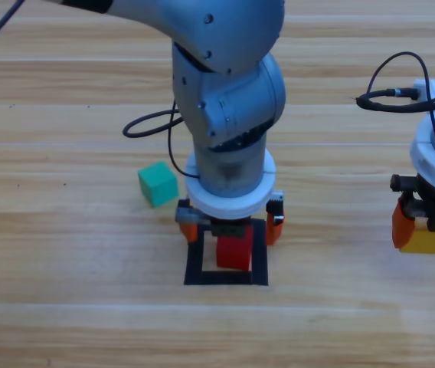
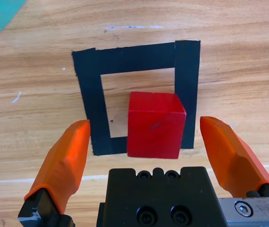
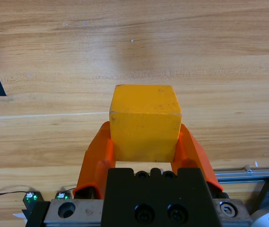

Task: Stack the blocks in the rectangular block: red at the bottom, yellow in the middle, green on top

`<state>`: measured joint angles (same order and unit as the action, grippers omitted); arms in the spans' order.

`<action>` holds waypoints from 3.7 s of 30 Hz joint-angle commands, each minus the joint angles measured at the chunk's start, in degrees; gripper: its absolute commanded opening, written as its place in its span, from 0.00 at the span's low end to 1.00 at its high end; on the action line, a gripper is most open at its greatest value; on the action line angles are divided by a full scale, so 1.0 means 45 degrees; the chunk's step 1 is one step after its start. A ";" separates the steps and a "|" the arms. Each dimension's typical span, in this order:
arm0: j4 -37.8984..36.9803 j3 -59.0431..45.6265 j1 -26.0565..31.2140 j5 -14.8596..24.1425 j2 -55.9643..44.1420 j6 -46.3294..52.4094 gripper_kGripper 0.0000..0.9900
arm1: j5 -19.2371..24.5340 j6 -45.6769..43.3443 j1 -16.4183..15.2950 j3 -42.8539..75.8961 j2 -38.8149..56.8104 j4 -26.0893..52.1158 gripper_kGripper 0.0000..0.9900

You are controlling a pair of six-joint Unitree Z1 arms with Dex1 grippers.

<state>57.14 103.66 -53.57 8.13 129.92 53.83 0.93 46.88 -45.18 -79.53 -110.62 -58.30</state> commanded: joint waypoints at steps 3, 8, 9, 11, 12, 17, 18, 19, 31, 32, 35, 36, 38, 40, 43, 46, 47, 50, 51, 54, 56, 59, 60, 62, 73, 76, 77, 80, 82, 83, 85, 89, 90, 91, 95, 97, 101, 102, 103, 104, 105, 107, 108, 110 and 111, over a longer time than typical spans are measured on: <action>0.0290 0.0187 0.0537 0.0362 -0.0824 -0.0672 1.00 | -0.0089 -0.0085 0.0391 0.0272 0.0833 0.0202 0.02; 0.0759 0.0578 0.1025 0.0655 -0.1585 -0.1024 1.00 | -0.0089 -0.0124 0.0391 0.0233 0.0852 0.0202 0.02; 0.0759 0.0558 0.1103 0.0772 -0.1800 -0.1063 1.00 | -0.0089 -0.0124 0.0391 0.0213 0.0891 0.0202 0.02; 0.0759 0.0617 0.1142 0.1280 -0.2386 -0.1180 1.00 | -0.0108 -0.0124 0.0391 0.0057 0.1009 0.0202 0.02; 0.0759 0.0617 0.1162 0.1671 -0.2835 -0.1239 1.00 | -0.0108 -0.0104 0.0391 -0.0060 0.1087 0.0202 0.02; 0.0740 0.0812 0.3232 0.2491 -0.5511 -0.3973 1.00 | -0.0187 -0.0046 0.0098 -0.0705 0.1184 0.0123 0.02; 0.0759 0.0773 0.3701 0.2374 -0.5746 -0.4520 0.99 | -0.0187 -0.0007 0.0001 -0.0822 0.1126 0.0084 0.02; 0.0759 0.0676 0.4384 0.2257 -0.6058 -0.5321 0.98 | -0.0187 0.0033 -0.0078 -0.0998 0.1048 0.0026 0.02; -0.4182 -0.7371 1.1904 -0.2665 -0.9964 -1.2743 1.00 | -0.0323 0.1341 -0.1757 -0.7033 -0.2683 -0.3060 0.02; -0.4241 -0.7645 1.1963 -0.2802 -0.9886 -1.3094 1.00 | -0.0323 0.1400 -0.1874 -0.7658 -0.3093 -0.3353 0.02; -0.4417 -0.8074 1.1982 -0.2821 -0.9593 -1.3524 1.00 | -0.0382 0.1458 -0.2109 -0.8947 -0.4030 -0.3900 0.02; -0.4436 -0.8192 1.1982 -0.2841 -0.9515 -1.3563 1.00 | -0.0401 0.1458 -0.2148 -0.9260 -0.4304 -0.3998 0.02; -0.4436 -0.8426 1.1982 -0.2939 -0.9339 -1.3622 1.00 | -0.0441 0.1458 -0.2167 -0.9982 -0.4890 -0.4291 0.02; -0.4436 -0.8641 1.2021 -0.3075 -0.9359 -1.3602 1.00 | -0.0441 0.1439 -0.2187 -1.0451 -0.5339 -0.4466 0.02; -0.4358 -0.8758 1.2041 -0.3857 -0.8890 -1.3817 1.00 | -0.0441 0.1439 -0.2187 -1.0959 -0.5808 -0.4642 0.02; -0.4319 -0.8777 1.2041 -0.4794 -0.8168 -1.4676 1.00 | -0.0441 0.1497 -0.2187 -1.1174 -0.6062 -0.4681 0.02; -0.4319 -0.8777 1.2041 -0.4931 -0.8050 -1.5165 1.00 | -0.0441 0.1497 -0.2226 -1.1232 -0.6140 -0.4681 0.02; -0.4358 -0.8738 1.2041 -0.5087 -0.7738 -1.5614 1.00 | -0.0441 0.1517 -0.2265 -1.1388 -0.6433 -0.4701 0.02; -0.4358 -0.8699 1.2041 -0.5107 -0.7582 -1.5633 1.00 | -0.0460 0.1536 -0.2265 -1.1428 -0.6511 -0.4701 0.02; -0.4358 -0.8680 1.2041 -0.5107 -0.7132 -1.5887 1.00 | -0.0480 0.1595 -0.2363 -1.1584 -0.6648 -0.4701 0.02; -0.4358 -0.8777 1.2021 -0.5087 -0.6957 -1.6043 1.00 | -0.0480 0.1615 -0.2421 -1.1642 -0.6687 -0.4701 0.02; -0.4651 -0.9090 1.1982 -0.5126 -0.6918 -1.6219 1.00 | -0.0480 0.1654 -0.2558 -1.1760 -0.6784 -0.4701 0.02; -0.4768 -0.9207 1.1982 -0.5204 -0.6898 -1.6297 1.00 | -0.0460 0.1673 -0.2617 -1.1779 -0.6804 -0.4701 0.02; -0.4983 -0.9324 1.1904 -0.5243 -0.6937 -1.6415 1.00 | -0.0460 0.1693 -0.2714 -1.1799 -0.6882 -0.4701 0.02; -0.5081 -0.9207 1.1084 -0.5243 -0.6546 -1.6883 1.00 | -0.0675 0.1966 -0.2890 -1.2033 -0.7526 -0.4701 0.02; -0.5042 -0.9207 1.0849 -0.5243 -0.6488 -1.6903 1.00 | -0.0675 0.2005 -0.2890 -1.2033 -0.7546 -0.4701 0.02; -0.5042 -0.9227 1.0810 -0.5243 -0.6468 -1.6903 1.00 | -0.0675 0.2005 -0.2890 -1.2033 -0.7546 -0.4701 0.02; -0.5022 -0.9188 1.0576 -0.5146 -0.6332 -1.7157 1.00 | -0.0655 0.2025 -0.2890 -1.1994 -0.7566 -0.4701 0.02; -0.5022 -0.8934 1.0205 -0.4872 -0.6000 -1.7254 1.00 | -0.0655 0.2025 -0.2890 -1.1974 -0.7566 -0.4701 0.02; -0.5003 -0.8738 0.9970 -0.4677 -0.5765 -1.7254 1.00 | -0.0655 0.2025 -0.2890 -1.1974 -0.7566 -0.4701 0.02; -0.4963 -0.8231 0.9326 -0.4306 -0.5238 -1.7333 1.00 | -0.0675 0.2083 -0.2890 -1.1955 -0.7546 -0.4701 0.02; -0.3518 -0.5770 0.8291 -0.4110 -0.3910 -1.7137 1.00 | -0.0714 0.2161 -0.2890 -1.1760 -0.7448 -0.4681 0.02; -0.3245 -0.5399 0.8252 -0.4110 -0.3851 -1.7020 1.00 | -0.0714 0.2181 -0.2890 -1.1720 -0.7409 -0.4701 0.02; -0.3128 -0.5281 0.8252 -0.4110 -0.3929 -1.7001 1.00 | -0.0714 0.2181 -0.2890 -1.1642 -0.7370 -0.4701 0.02; -0.3128 -0.5672 0.8642 -0.4442 -0.4476 -1.6922 1.00 | -0.0694 0.2298 -0.2890 -1.1271 -0.7097 -0.4623 0.02; -0.3128 -0.5965 0.9131 -0.4618 -0.4457 -1.6883 1.00 | -0.0694 0.2337 -0.2890 -1.1193 -0.7077 -0.4603 0.02; -0.3186 -0.6512 1.0185 -0.4911 -0.4632 -1.7001 1.00 | -0.0733 0.2435 -0.2890 -1.0998 -0.7038 -0.4544 0.02; -0.3206 -0.6590 1.0283 -0.4911 -0.4730 -1.7020 1.00 | -0.0733 0.2435 -0.2890 -1.0998 -0.7019 -0.4525 0.02; -0.3225 -0.6668 1.0459 -0.4931 -0.4828 -1.7059 1.00 | -0.0733 0.2435 -0.2910 -1.0998 -0.7019 -0.4505 0.02; -0.3225 -0.6707 1.0576 -0.4931 -0.4925 -1.7118 1.00 | -0.0753 0.2454 -0.2929 -1.1017 -0.7019 -0.4505 0.02; -0.3225 -0.6766 1.0674 -0.4950 -0.4984 -1.7196 1.00 | -0.0753 0.2454 -0.2929 -1.1037 -0.7019 -0.4486 0.02; -0.3225 -0.6785 1.0849 -0.5009 -0.5062 -1.7274 1.00 | -0.0753 0.2454 -0.2968 -1.1056 -0.7019 -0.4466 0.02; -0.3225 -0.6805 1.0908 -0.5009 -0.5062 -1.7293 1.00 | -0.0753 0.2454 -0.2968 -1.1056 -0.7019 -0.4466 0.02; -0.3225 -0.6824 1.0947 -0.5009 -0.5043 -1.7352 1.00 | -0.0753 0.2454 -0.2988 -1.1076 -0.7019 -0.4447 0.02; -0.3245 -0.6824 1.0947 -0.5028 -0.5043 -1.7352 1.00 | -0.0753 0.2454 -0.2988 -1.1095 -0.7019 -0.4447 0.02</action>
<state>42.61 74.25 -6.12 -13.70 108.06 -23.53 -1.79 57.59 -56.98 -130.63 -141.48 -79.02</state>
